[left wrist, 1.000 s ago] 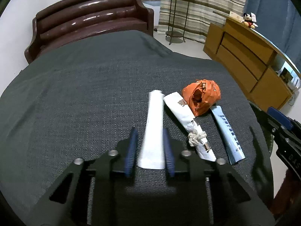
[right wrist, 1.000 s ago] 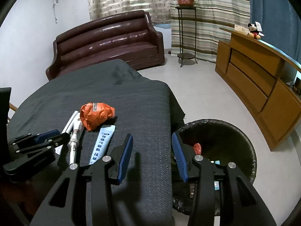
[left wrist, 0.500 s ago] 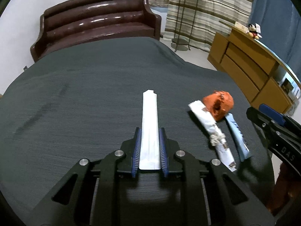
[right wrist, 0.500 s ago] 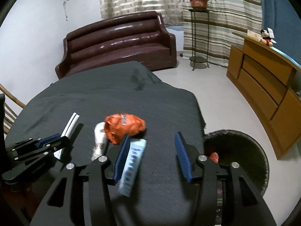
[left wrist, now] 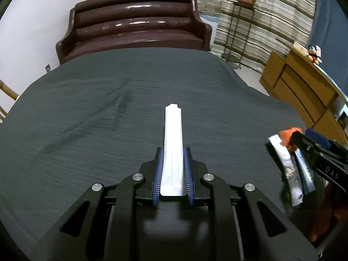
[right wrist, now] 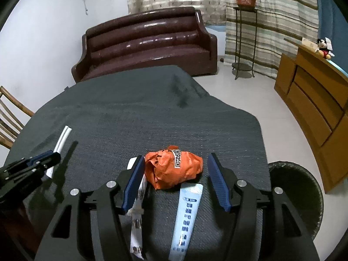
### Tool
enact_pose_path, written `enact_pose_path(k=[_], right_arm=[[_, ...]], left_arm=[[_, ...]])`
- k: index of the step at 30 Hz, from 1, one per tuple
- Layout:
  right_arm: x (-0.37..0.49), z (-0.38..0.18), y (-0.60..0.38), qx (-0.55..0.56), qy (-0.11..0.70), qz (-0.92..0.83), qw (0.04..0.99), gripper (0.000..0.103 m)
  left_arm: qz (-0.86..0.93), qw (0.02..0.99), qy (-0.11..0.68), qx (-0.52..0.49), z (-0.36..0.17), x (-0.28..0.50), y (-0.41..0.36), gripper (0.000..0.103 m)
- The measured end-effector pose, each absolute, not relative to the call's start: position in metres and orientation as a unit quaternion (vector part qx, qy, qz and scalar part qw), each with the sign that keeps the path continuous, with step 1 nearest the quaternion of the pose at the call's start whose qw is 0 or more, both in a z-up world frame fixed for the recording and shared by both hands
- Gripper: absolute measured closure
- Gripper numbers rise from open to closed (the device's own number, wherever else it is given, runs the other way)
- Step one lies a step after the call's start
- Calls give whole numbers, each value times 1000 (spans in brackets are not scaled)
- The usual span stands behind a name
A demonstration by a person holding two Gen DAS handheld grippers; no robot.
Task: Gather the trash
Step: 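Grasp the orange bag with the right tool, then carry the orange bag over the bin with the right tool while the left tool holds the white strip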
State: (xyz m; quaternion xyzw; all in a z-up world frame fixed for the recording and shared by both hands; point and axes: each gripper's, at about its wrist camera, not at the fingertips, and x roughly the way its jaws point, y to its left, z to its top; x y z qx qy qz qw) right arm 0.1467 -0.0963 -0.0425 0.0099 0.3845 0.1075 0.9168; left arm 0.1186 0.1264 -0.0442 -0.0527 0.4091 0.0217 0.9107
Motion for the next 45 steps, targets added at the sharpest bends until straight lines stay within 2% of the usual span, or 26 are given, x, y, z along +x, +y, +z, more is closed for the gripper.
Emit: enact_pose_path(k=[7, 15, 22, 45], right_arm=[[155, -46, -91, 14, 399, 116, 910, 44], [153, -45, -87, 12, 396, 114, 911, 51], [141, -38, -87, 2, 374, 108, 921, 52], [90, -25, -191, 34, 341, -8, 939, 52]], left_arm=[[17, 909, 412, -59, -49, 120, 131, 84], [15, 909, 413, -61, -50, 120, 133, 84], [9, 910, 409, -60, -49, 118, 126, 84], [-105, 918, 383, -23, -27, 95, 2, 84]])
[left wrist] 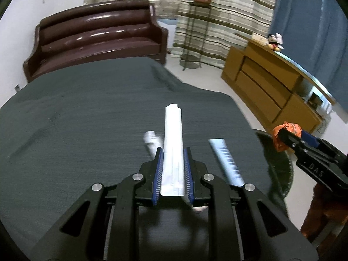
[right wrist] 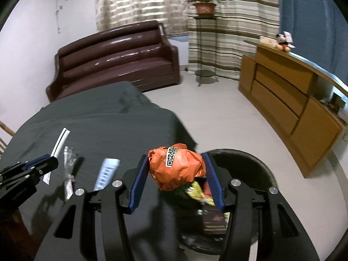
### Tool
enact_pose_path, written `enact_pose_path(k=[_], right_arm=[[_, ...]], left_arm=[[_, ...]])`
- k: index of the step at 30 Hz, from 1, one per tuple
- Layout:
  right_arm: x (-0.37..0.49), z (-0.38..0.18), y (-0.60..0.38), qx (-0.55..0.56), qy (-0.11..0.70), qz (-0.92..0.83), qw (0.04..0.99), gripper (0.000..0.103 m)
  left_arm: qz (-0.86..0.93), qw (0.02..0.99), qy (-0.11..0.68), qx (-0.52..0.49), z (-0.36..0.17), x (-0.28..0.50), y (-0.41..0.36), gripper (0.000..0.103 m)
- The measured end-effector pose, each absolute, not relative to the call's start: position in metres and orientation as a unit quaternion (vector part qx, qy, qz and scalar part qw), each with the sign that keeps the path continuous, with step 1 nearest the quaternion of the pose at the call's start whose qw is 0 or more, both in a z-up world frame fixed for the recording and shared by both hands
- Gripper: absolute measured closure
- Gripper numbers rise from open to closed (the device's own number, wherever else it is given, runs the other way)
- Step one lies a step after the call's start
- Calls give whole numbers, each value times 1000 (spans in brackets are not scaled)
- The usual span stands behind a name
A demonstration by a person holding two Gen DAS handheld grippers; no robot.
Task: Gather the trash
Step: 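Carry the orange bag over the bin with the right tool while the left tool holds the white strip, then open both tools to drop the orange bag and white strip into the bin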
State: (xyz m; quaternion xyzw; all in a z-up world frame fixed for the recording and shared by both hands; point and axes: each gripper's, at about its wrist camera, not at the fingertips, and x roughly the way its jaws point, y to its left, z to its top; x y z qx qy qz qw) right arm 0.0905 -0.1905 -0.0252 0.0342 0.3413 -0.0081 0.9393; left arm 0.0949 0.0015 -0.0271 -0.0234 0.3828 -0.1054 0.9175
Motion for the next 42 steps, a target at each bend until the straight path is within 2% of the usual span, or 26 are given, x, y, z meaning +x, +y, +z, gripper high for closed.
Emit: enact_pose_path(k=[19, 42], right_arm=[[67, -30, -256, 45, 329, -72, 940, 52], [73, -43, -275, 60, 334, -89, 936, 51]], left_arm=[[-171, 912, 370, 39, -31, 87, -112, 84], [-186, 909, 368, 56, -37, 105, -160, 83]])
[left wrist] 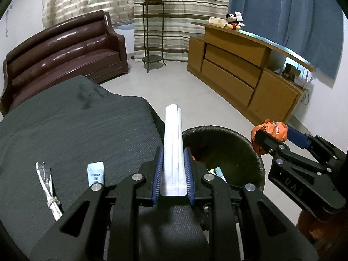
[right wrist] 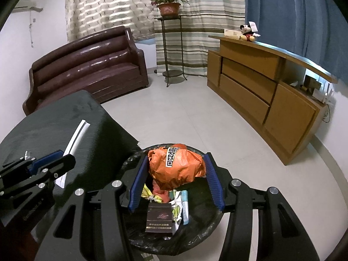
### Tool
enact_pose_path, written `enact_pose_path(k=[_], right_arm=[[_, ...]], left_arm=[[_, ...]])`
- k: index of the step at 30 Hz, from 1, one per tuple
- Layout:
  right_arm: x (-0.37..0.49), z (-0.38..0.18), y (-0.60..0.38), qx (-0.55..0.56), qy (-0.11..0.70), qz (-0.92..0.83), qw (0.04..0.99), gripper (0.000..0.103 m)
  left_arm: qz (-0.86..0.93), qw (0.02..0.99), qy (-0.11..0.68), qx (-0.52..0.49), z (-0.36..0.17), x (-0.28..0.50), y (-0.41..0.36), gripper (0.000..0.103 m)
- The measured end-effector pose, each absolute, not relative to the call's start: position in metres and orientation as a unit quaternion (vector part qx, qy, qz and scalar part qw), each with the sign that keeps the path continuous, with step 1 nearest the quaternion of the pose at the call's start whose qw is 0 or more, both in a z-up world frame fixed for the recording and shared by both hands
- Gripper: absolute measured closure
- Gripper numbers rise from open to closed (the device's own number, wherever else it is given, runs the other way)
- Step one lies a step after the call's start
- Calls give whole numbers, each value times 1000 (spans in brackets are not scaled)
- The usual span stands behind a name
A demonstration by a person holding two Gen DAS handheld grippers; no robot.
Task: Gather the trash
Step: 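Open both tools to drop the orange bag and white strip into the bin, then move both open tools back over the remaining trash on the table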
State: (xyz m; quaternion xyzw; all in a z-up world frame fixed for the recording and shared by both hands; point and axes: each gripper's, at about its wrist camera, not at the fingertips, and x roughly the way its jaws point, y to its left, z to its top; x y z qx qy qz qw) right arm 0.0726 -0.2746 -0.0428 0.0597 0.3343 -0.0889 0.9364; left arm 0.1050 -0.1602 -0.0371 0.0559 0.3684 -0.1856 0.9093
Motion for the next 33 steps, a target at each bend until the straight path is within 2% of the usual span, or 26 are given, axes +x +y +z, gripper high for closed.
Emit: enact_pose_path(k=[7, 10, 11, 13, 15, 28, 33], right_arm=[[75, -46, -278, 63, 337, -93, 935, 51], [76, -48, -279, 65, 341, -89, 934, 47], [76, -47, -280, 66, 341, -89, 933, 46], [77, -47, -281, 68, 340, -90, 934, 42], [78, -48, -283, 70, 340, -90, 934, 41], [75, -49, -286, 73, 335, -95, 935, 41], [75, -48, -291, 76, 335, -98, 934, 41]], left_arm=[[-184, 908, 370, 64, -41, 113, -168, 83], [-184, 908, 370, 67, -43, 114, -172, 83], [-184, 908, 371, 68, -43, 115, -173, 82], [-182, 908, 372, 70, -45, 115, -174, 70], [-181, 907, 374, 66, -45, 116, -173, 65], [-175, 909, 374, 59, -43, 121, -168, 53], [-174, 910, 372, 57, -41, 122, -167, 52]])
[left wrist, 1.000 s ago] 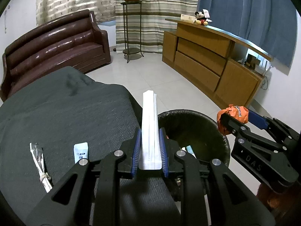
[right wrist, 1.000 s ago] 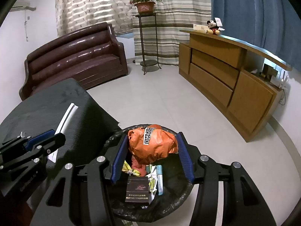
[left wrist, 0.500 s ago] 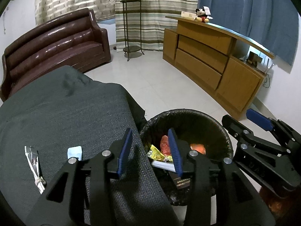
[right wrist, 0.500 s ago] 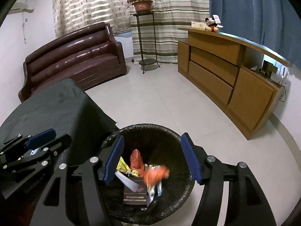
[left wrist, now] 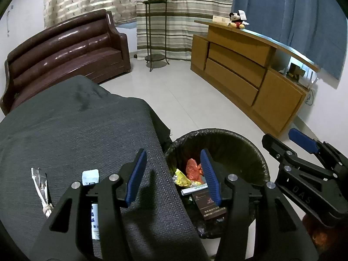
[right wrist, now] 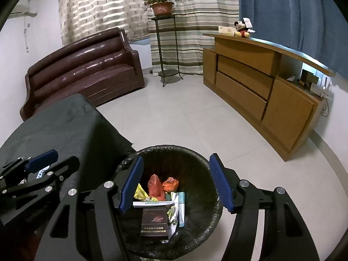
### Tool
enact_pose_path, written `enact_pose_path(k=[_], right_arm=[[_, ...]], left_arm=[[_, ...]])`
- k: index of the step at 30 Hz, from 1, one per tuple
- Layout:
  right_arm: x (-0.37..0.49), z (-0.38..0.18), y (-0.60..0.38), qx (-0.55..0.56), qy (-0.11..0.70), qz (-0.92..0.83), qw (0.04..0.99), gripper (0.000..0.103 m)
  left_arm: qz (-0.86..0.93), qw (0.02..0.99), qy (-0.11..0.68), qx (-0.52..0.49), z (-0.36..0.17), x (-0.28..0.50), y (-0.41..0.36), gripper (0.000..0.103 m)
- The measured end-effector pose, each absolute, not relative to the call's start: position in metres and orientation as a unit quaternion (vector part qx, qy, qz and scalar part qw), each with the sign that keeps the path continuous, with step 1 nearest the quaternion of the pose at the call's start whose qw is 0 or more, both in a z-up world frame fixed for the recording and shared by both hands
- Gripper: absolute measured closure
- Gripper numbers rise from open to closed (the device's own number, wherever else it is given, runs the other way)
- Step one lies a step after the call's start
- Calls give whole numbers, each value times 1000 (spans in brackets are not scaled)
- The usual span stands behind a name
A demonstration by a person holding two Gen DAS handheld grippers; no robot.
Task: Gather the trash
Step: 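Move both open tools back over the remaining trash on the table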
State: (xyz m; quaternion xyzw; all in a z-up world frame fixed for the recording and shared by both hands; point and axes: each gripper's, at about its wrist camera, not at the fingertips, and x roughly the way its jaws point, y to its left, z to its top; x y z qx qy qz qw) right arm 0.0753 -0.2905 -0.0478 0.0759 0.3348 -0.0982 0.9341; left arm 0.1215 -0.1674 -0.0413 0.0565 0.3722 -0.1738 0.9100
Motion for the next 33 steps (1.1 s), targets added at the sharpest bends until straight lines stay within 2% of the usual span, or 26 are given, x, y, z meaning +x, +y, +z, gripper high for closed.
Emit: enact_pose_path(k=[7, 18, 33], right_arm=[[75, -46, -290, 81, 336, -100, 933, 38], [71, -39, -278, 76, 326, -94, 938, 35], [62, -33, -233, 56, 329, -50, 941, 35]], left_arm=[[-171, 912, 370, 53, -37, 118, -164, 47], [-155, 918, 363, 46, -27, 111, -145, 46], [-91, 923, 373, 25, -30, 87, -72, 46]])
